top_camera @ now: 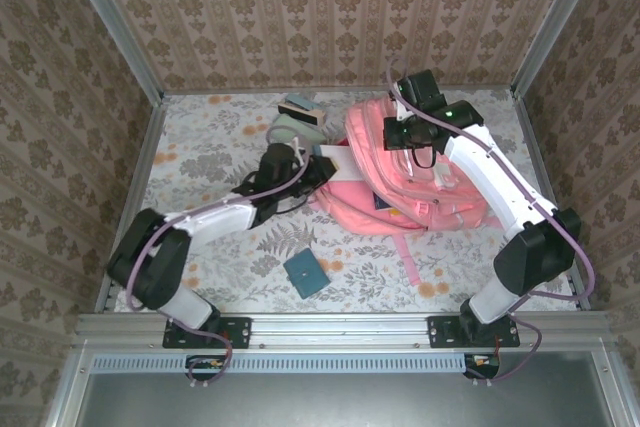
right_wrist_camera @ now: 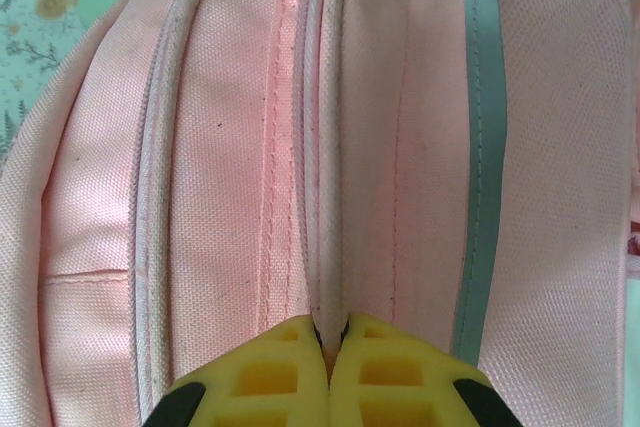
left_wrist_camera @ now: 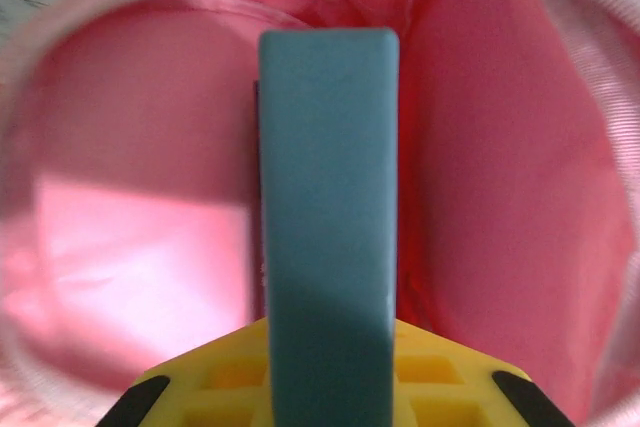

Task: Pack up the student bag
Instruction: Place the personal item in the student bag.

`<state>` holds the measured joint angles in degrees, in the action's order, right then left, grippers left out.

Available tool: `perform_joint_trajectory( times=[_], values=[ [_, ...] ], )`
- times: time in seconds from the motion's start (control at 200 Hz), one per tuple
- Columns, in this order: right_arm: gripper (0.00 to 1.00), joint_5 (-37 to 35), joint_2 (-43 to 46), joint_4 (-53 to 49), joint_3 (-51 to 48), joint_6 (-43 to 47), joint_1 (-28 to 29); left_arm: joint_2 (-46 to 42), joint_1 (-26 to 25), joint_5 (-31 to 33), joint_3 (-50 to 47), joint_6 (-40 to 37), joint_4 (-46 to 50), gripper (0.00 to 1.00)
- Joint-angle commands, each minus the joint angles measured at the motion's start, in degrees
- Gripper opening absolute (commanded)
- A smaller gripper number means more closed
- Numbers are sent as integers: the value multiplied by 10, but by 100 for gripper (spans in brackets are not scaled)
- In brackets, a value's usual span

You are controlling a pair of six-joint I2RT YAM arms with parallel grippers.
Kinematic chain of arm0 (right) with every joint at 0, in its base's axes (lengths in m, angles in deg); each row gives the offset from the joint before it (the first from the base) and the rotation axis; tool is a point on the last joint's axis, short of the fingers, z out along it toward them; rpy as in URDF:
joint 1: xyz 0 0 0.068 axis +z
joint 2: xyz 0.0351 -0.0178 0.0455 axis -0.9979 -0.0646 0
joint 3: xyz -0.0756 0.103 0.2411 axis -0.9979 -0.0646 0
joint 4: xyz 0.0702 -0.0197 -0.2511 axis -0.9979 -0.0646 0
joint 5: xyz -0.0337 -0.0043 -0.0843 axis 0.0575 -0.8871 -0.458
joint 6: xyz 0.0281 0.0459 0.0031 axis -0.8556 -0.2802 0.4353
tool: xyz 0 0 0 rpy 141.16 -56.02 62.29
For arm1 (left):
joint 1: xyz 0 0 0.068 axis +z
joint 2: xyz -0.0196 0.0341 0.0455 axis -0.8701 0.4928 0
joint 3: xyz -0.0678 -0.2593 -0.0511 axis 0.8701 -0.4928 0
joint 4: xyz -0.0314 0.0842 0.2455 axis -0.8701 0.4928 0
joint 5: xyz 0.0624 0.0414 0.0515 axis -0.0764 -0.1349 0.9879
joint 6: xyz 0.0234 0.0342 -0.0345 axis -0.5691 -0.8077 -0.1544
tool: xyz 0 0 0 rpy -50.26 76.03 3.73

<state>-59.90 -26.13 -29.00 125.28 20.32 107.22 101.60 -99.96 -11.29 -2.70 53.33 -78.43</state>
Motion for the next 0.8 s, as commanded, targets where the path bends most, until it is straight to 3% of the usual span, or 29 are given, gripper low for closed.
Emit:
perform_joint_trajectory(
  times=[0.0,0.295,0.555,0.635,0.715,0.795],
  values=[
    [0,41,35,44,11,-19,-3,63,-28,3,57,34,-97,0],
    [0,49,54,52,-14,-31,-9,240,-98,10,205,49,-64,0],
    [0,50,59,55,-27,-35,-9,327,-147,41,349,20,107,0],
    [0,52,58,56,-30,-37,-10,338,-158,40,378,2,151,12],
    [0,50,59,57,-32,-36,-10,335,-158,44,377,0,165,39],
    [0,48,60,59,-36,-36,-11,317,-153,52,358,-2,162,52]
  ],
)
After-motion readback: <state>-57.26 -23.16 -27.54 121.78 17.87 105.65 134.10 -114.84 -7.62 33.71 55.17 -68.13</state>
